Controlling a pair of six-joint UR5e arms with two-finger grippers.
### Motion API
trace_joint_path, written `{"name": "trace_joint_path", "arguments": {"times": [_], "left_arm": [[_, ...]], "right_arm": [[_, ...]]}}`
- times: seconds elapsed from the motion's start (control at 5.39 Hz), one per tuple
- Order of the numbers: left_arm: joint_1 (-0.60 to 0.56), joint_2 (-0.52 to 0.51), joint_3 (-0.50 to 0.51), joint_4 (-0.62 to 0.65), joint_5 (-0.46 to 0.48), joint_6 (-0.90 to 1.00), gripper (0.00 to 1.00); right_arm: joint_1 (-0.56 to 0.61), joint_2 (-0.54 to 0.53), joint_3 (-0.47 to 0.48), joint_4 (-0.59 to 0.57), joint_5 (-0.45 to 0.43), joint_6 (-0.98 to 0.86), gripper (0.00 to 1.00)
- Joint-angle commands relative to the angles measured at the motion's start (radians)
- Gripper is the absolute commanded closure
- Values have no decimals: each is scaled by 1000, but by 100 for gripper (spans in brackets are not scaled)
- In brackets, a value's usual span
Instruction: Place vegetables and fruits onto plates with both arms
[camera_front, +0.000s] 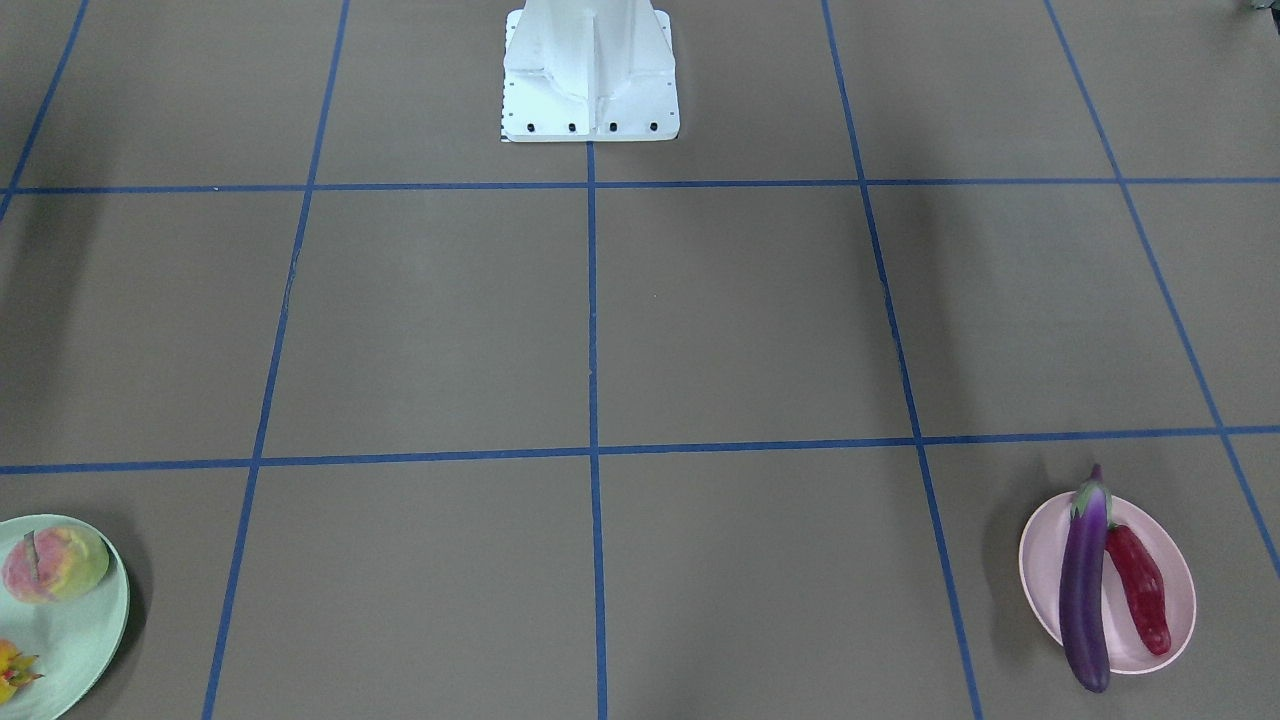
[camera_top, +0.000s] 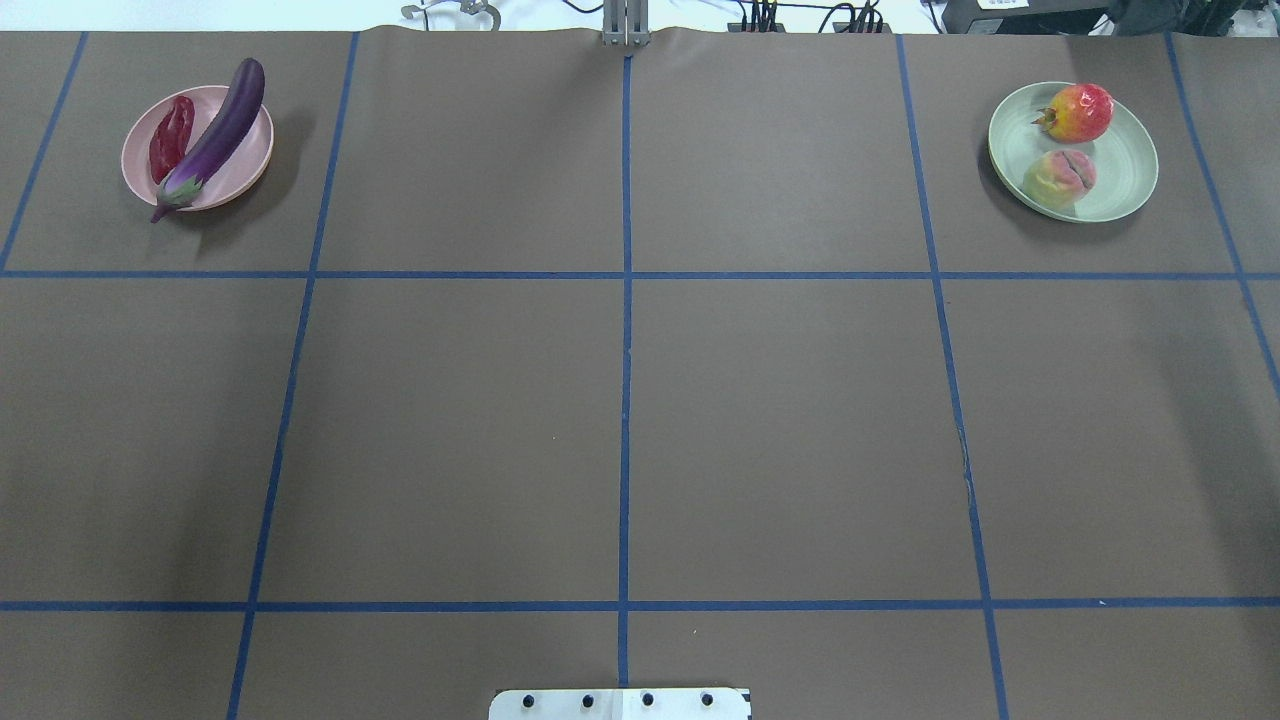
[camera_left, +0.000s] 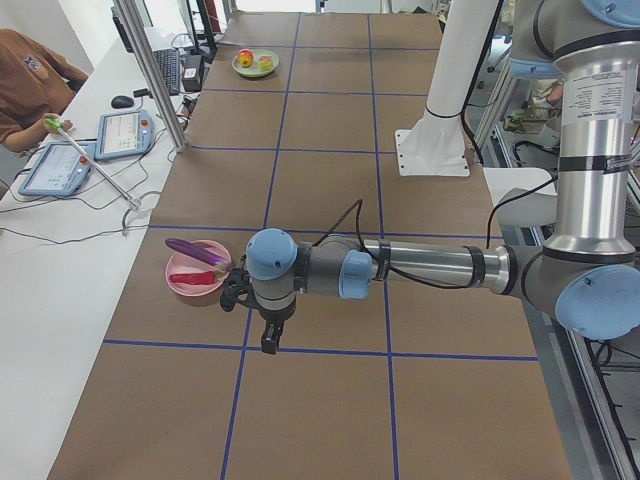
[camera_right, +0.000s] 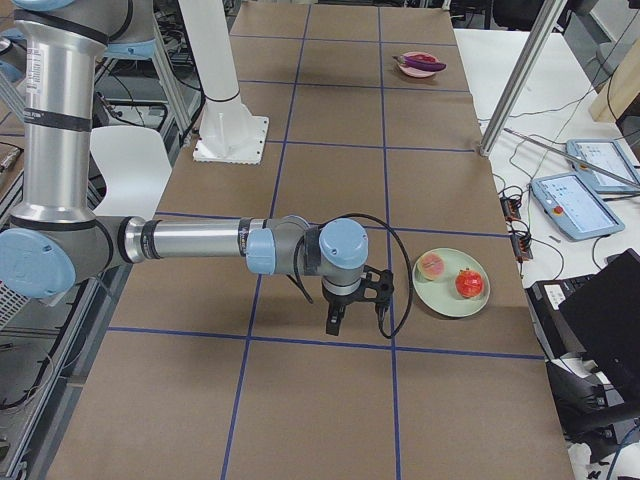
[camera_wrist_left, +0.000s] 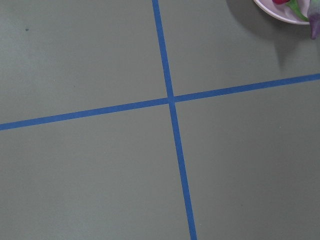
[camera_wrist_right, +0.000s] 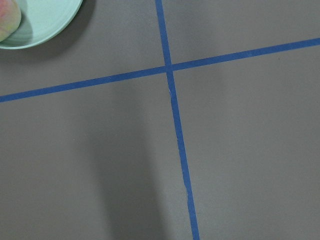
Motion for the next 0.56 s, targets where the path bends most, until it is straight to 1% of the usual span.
{"name": "trace_joint_path", "arguments": {"times": [0.0, 0.37], "left_arm": [[-1, 1, 0, 0, 0, 0, 0], [1, 0, 3, 0, 0, 0, 0]], "right_arm": [[0, 1, 0, 1, 2, 0, 0], [0, 6, 0, 1, 3, 1, 0]]}}
